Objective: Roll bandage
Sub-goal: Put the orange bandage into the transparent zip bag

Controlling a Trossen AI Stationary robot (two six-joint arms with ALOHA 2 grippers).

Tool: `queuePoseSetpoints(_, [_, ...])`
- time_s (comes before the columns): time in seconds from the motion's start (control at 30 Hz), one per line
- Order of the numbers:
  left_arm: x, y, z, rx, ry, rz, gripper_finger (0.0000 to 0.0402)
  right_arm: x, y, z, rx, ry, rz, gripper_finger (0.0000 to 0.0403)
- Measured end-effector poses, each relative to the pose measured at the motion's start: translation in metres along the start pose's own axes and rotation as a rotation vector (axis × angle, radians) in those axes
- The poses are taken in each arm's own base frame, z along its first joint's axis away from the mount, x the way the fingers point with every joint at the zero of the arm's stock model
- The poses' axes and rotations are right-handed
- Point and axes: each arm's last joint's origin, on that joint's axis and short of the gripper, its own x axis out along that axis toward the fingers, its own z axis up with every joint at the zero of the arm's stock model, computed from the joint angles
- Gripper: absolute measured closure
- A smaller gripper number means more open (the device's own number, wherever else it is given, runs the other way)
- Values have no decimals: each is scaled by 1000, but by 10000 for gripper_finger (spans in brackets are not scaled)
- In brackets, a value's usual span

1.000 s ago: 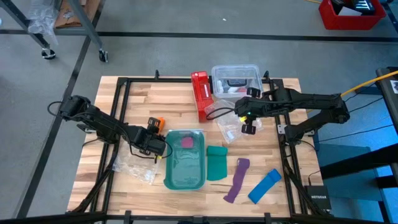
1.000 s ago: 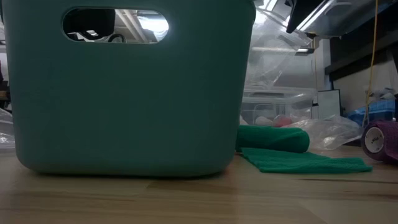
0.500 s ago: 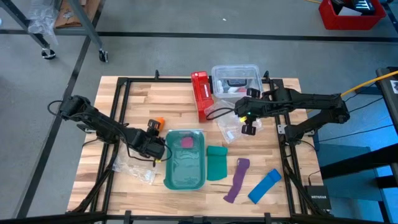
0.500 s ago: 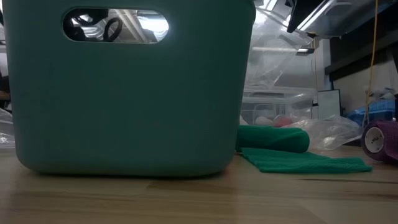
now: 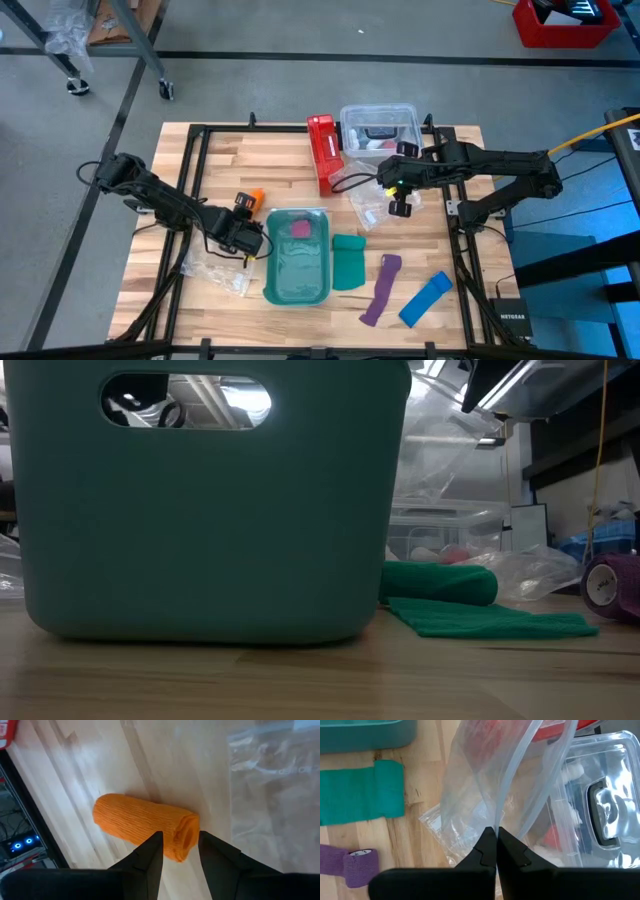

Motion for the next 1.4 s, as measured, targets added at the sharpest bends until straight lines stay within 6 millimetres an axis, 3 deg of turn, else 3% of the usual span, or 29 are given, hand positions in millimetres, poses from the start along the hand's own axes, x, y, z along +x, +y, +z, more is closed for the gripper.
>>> queuePoseSetpoints(0.23, [9, -5, -7, 41, 19, -1, 286, 0, 0, 0, -1, 0, 0, 402])
queuePoseSetpoints(0.83, [9, -4, -6, 31, 16, 22, 286, 0, 0, 1, -6, -5, 0, 402])
queuePoseSetpoints(1.4, [22, 15, -9, -66, 79, 39, 286, 0, 0, 1, -8, -6, -1, 402])
